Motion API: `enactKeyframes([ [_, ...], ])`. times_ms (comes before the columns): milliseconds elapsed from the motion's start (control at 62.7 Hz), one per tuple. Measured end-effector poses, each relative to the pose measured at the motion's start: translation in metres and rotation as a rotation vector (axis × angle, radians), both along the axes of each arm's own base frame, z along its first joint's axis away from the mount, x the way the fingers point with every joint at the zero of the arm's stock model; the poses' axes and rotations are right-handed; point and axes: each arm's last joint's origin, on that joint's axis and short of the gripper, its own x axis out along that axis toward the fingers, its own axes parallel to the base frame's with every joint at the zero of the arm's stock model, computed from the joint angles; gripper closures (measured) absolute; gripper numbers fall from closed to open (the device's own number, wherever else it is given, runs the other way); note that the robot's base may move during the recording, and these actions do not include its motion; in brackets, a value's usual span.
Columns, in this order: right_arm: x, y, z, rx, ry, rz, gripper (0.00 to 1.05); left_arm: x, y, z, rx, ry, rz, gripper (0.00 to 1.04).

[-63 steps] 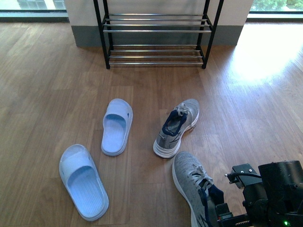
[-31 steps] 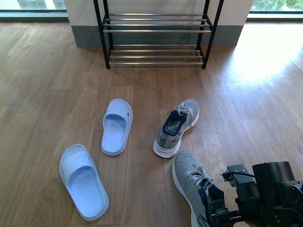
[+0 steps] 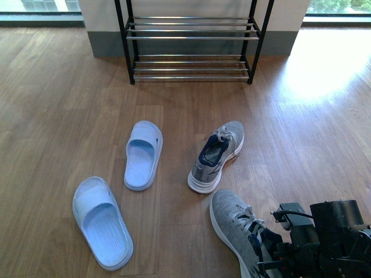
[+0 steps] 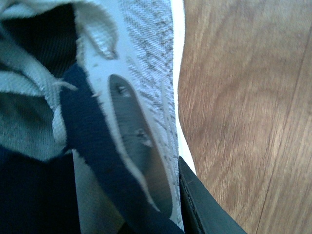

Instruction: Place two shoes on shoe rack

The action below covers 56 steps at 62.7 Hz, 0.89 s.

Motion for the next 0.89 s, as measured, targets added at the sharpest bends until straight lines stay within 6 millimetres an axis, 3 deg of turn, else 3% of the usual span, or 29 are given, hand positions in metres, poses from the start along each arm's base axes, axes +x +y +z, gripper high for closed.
enactKeyframes([
  [96,-0.007,-0.002,0.012,0.021,0.003,-0.086,1.03,0.0,0.0,0.0,0.0,0.0,0.0,0.09],
  [175,-0.01,-0.007,0.034,0.019,-0.007,-0.145,1.03,0.0,0.0,0.0,0.0,0.0,0.0,0.09],
  [271,-0.004,-0.019,0.072,0.024,-0.058,-0.195,1.03,0.0,0.0,0.0,0.0,0.0,0.0,0.09],
  [431,0.002,-0.045,0.155,0.035,-0.214,-0.282,1.03,0.0,0.0,0.0,0.0,0.0,0.0,0.09],
  [654,-0.019,-0.048,0.247,0.088,-0.396,-0.3,1.03,0.0,0.0,0.0,0.0,0.0,0.0,0.09],
  [766,-0.034,-0.044,0.285,0.097,-0.495,-0.284,1.03,0.0,0.0,0.0,0.0,0.0,0.0,0.09],
  [893,-0.049,-0.044,0.31,0.104,-0.57,-0.28,1.03,0.0,0.0,0.0,0.0,0.0,0.0,0.09],
])
